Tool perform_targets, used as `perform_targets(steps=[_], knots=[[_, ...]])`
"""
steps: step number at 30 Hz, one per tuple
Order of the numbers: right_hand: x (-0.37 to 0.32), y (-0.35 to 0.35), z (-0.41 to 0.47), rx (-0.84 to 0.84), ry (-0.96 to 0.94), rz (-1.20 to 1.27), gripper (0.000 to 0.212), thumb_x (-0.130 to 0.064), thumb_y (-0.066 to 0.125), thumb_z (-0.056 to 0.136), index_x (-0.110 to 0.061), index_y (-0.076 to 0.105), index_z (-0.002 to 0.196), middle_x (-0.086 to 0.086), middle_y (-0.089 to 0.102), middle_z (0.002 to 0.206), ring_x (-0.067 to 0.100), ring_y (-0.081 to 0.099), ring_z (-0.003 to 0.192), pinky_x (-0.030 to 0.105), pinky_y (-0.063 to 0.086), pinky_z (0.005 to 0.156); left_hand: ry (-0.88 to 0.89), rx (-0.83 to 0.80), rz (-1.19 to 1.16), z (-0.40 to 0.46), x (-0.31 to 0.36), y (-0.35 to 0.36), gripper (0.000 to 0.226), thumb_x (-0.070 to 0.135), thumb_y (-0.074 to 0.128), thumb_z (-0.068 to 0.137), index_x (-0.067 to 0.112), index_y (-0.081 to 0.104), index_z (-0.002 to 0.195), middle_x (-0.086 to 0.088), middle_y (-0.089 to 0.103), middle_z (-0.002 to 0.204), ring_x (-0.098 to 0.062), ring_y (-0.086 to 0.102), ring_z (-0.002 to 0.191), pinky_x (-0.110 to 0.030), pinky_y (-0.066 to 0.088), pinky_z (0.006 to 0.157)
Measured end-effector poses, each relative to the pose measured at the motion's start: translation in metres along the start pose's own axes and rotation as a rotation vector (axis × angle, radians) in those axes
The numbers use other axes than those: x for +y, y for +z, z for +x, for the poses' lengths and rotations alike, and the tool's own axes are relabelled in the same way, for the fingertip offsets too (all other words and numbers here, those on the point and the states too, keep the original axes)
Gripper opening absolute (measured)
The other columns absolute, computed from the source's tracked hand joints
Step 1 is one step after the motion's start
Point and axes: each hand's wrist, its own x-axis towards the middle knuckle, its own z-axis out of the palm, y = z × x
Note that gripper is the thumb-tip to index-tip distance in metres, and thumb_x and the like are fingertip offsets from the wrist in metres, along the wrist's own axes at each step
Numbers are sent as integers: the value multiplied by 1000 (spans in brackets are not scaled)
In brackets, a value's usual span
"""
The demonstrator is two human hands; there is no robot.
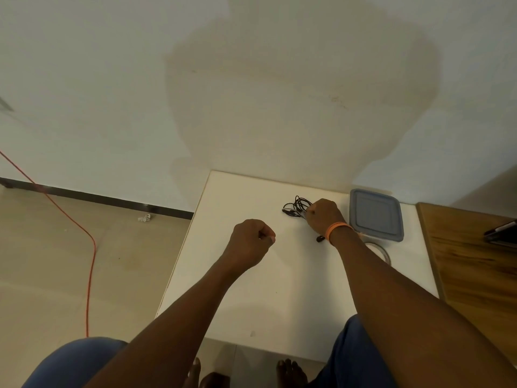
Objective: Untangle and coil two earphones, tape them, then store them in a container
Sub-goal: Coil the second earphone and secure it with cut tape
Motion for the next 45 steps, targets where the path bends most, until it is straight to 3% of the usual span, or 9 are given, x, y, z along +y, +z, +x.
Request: perform_targets(steps=[3,5,9,15,20,23,29,36,45], knots=[[2,0,0,-78,-38,-50,23,-23,70,86,-1,71,84,13,59,77,28,61,80,23,45,64,-9,1,5,0,1,-2,9,12,65,89,16,71,85,2,72,92,-2,58,75,0,39,56],[4,3,0,-56,-56,-128,26,-19,72,84,-1,72,104,15,62,97,30,62,97,26,48,79,-26,2,-1,-2,2,-3,7,13,66,88,16,72,86,3,71,93,-2,58,77,0,39,56],[2,11,2,56,18,-76,20,-5,64,87,-2,73,105,16,69,107,29,64,101,28,49,87,-33,-2,4,-5,2,-7,7,14,66,89,16,72,86,5,71,92,-4,61,80,-2,39,55],[-10,-3,-7,57,293,659,20,1,83,68,1,75,86,21,72,87,30,66,73,38,58,79,-95,-1,-78,-11,7,-18,11,12,64,90,14,74,87,7,69,75,-6,63,69,-11,44,57],[-48,-27,-56,-121,309,1280,14,15,72,73,4,67,81,16,67,75,26,64,68,28,55,57,-319,-1,-518,-35,28,-27,14,6,59,93,1,72,94,-18,71,92,-21,63,74,-29,52,69],[-74,-39,-94,-318,243,1483,11,10,66,78,5,69,88,16,69,79,22,65,69,25,56,59,-337,77,-675,-57,41,-35,18,6,57,95,5,70,83,-14,65,81,-22,59,75,-31,50,71],[-91,-43,-156,-541,207,1497,22,-6,69,74,1,70,95,12,71,85,18,65,64,25,57,59,-362,176,-972,-98,38,-52,9,8,61,96,11,68,91,-13,74,93,-23,72,88,-33,58,79],[-104,-45,-161,-511,160,1435,13,1,63,85,2,71,96,12,72,82,17,66,63,24,57,59,-319,137,-937,-98,28,-60,8,4,67,90,8,71,96,-12,77,86,-21,75,78,-26,59,64],[-105,-46,-148,-463,126,1326,23,-10,73,76,-3,74,97,15,72,86,24,66,64,31,58,61,-402,24,-987,-71,29,-68,15,0,70,86,2,71,101,-10,76,84,-18,73,68,-24,57,58]])
